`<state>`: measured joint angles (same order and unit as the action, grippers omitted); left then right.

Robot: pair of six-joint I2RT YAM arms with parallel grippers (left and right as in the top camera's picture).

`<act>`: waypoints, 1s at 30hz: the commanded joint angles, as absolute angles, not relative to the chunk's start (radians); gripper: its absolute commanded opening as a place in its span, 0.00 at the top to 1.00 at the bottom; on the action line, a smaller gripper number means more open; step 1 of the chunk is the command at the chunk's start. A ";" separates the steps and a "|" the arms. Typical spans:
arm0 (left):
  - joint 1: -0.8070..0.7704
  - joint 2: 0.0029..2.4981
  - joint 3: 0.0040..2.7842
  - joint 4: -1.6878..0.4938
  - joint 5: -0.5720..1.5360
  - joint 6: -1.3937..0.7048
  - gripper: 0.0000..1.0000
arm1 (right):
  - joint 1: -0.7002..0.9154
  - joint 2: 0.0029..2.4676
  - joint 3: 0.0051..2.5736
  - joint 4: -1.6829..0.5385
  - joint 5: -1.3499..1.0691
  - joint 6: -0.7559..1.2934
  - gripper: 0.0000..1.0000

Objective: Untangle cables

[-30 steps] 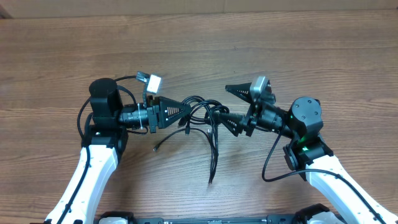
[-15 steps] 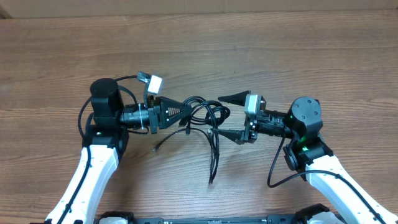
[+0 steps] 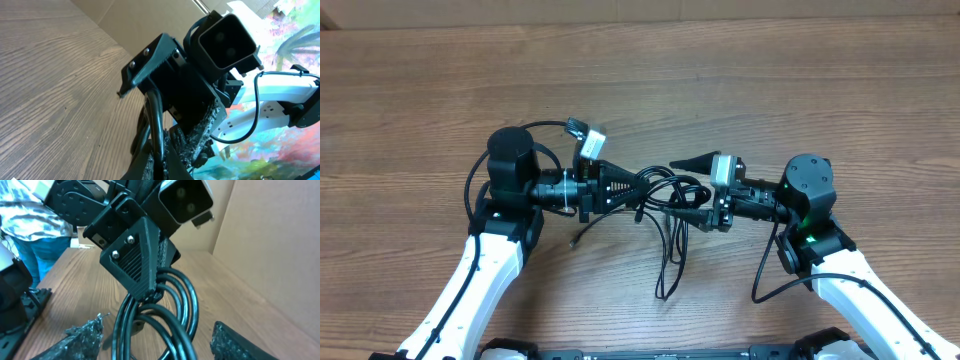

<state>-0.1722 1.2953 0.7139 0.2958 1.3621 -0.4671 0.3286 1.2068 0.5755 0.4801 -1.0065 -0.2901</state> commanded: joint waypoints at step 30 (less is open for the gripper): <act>-0.156 1.281 0.721 0.250 1.192 -0.443 0.96 | 0.325 1.206 0.577 0.492 -1.013 -0.230 0.96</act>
<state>-0.1619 1.2942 0.7139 0.2760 1.3148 -0.4583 0.3202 1.2068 0.5755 0.4667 -0.9836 -0.2646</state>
